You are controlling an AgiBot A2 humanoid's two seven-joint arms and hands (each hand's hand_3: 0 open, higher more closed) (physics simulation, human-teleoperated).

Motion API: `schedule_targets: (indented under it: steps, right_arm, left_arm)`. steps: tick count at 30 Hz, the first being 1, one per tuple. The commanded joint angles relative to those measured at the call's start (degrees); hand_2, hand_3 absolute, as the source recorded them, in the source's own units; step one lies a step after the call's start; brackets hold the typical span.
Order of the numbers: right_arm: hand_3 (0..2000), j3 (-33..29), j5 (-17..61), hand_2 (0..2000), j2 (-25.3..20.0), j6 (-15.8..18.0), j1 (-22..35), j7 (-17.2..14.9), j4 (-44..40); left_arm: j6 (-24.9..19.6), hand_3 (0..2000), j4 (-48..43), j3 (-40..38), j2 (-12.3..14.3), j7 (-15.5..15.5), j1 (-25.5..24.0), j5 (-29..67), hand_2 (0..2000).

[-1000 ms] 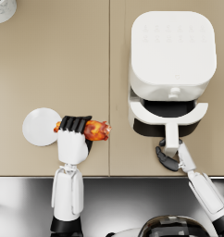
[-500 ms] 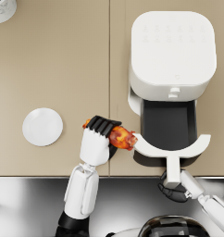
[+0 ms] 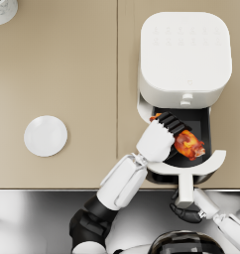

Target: Pick up the drumstick and place it into the air fryer

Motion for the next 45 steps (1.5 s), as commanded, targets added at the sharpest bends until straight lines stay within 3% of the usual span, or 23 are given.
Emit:
schedule_targets:
  steps: [1,2,3,7,8,9,12,17,20,30,37,45]
  right_arm:
    - [2000,0.6,-0.01,2000,0.44,-0.18,0.43,0.03,0.05]
    - [2000,1.07,-0.01,2000,0.82,-0.3,0.78,0.03,0.16]
    - [2000,1.43,-0.01,2000,1.03,-0.17,1.03,0.06,0.13]
    - [2000,2.16,-0.02,2000,1.78,1.55,1.5,0.2,0.16]
    - [2000,1.09,-0.02,2000,-19.35,2.05,-1.23,0.21,4.65]
    - [2000,5.39,-0.01,2000,-16.43,2.45,2.66,0.14,4.3]
    - [2000,5.46,-0.04,2000,-16.12,7.3,4.44,0.65,2.99]
    - [2000,4.76,-0.42,2000,-16.11,9.2,10.23,0.66,-2.28]
    - [2000,2.98,-0.58,2000,-17.26,11.32,13.63,0.58,-5.69]
    - [2000,-0.38,-0.02,2000,-21.95,18.86,23.4,0.85,-17.52]
    - [2000,0.04,0.19,2000,-26.7,21.46,30.41,0.34,-30.27]
    - [2000,0.93,0.26,2000,-31.4,21.69,38.6,1.14,-45.69]
  left_arm:
    - [-0.35,2000,4.79,0.95,1.95,0.01,2.53,0.07,2000]
    - [-0.35,1673,4.75,0.94,1.75,0.01,2.06,0.06,639]
    - [0.12,1347,4.4,1.01,1.45,-0.03,1.48,0.06,0]
    - [0.86,40,0.7,-0.85,-1.76,-0.12,-3.27,0.05,0]
    - [0.81,0,-0.79,-1.87,-2.63,-0.16,-4.61,0.05,0]
    - [1.33,0,-3.32,-3.15,-3.89,-0.18,-6.4,0.06,0]
    - [2.16,0,-10.91,-7.48,-8.29,-0.2,-11.68,0.06,0]
    - [2.56,0,-17.84,-17.77,-14.62,-0.22,-21.21,0.04,0]
    - [2.63,0,-21.09,-22.42,-16.98,-0.23,-25.86,0.04,0]
    - [2.68,0,-27.23,-35.69,-17.06,-0.24,-30.4,0.01,0]
    - [2.68,0,-25.27,-40.35,-16.7,-0.24,-31.59,0.0,0]
    - [2.68,0,-24.84,-41.31,-16.33,-0.24,-32.64,0.0,0]
